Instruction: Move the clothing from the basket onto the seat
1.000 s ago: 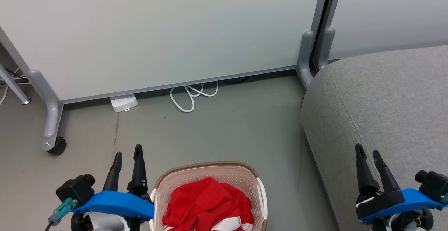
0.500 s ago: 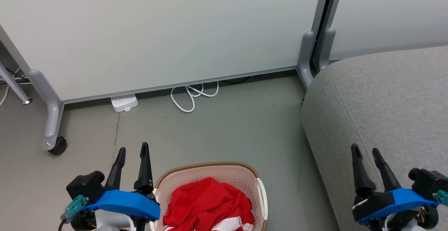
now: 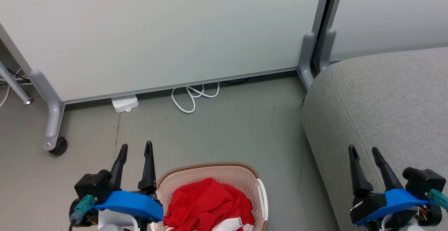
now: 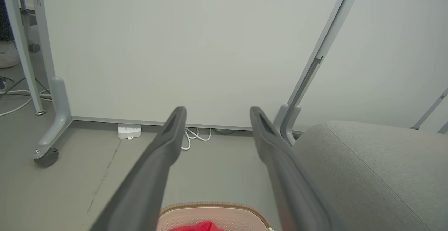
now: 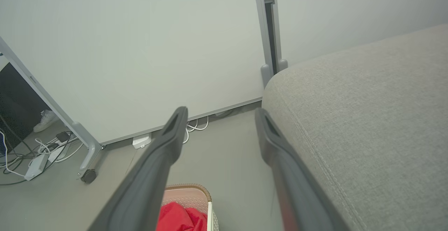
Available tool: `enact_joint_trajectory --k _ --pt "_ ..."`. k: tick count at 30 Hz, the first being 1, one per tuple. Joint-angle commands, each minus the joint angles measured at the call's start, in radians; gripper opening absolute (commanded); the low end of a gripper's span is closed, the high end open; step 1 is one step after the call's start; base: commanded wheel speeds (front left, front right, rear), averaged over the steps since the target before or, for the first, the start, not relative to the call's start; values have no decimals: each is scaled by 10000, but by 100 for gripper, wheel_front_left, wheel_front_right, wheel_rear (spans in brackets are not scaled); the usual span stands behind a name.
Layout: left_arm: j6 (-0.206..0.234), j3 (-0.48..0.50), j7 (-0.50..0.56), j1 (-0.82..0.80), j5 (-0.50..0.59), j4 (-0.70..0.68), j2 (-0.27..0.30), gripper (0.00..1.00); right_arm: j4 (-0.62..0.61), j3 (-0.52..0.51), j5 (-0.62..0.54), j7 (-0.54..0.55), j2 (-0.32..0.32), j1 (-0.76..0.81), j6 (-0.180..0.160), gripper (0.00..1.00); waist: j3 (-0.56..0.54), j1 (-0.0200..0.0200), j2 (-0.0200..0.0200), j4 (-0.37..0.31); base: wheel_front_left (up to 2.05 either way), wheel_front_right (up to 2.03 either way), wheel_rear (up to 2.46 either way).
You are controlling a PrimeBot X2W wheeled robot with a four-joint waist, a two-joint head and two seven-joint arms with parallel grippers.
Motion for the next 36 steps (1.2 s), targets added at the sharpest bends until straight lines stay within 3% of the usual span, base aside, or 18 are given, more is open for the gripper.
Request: enact_joint_trajectory --k 1,30,36 --pt "28 -29 -79 -194 230 -45 3 100 -65 -1 -208 -82 -83 -117 21 100 2 0 0 3 0 0 0" --pt "185 -314 -636 -234 2045 142 -3 100 46 41 -2200 -500 -101 -94 25 100 -36 0 0 61 0 0 0" --pt "226 -276 -652 -206 1999 168 -3 100 45 71 -2209 -521 -99 -76 18 100 -36 0 0 59 0 0 0"
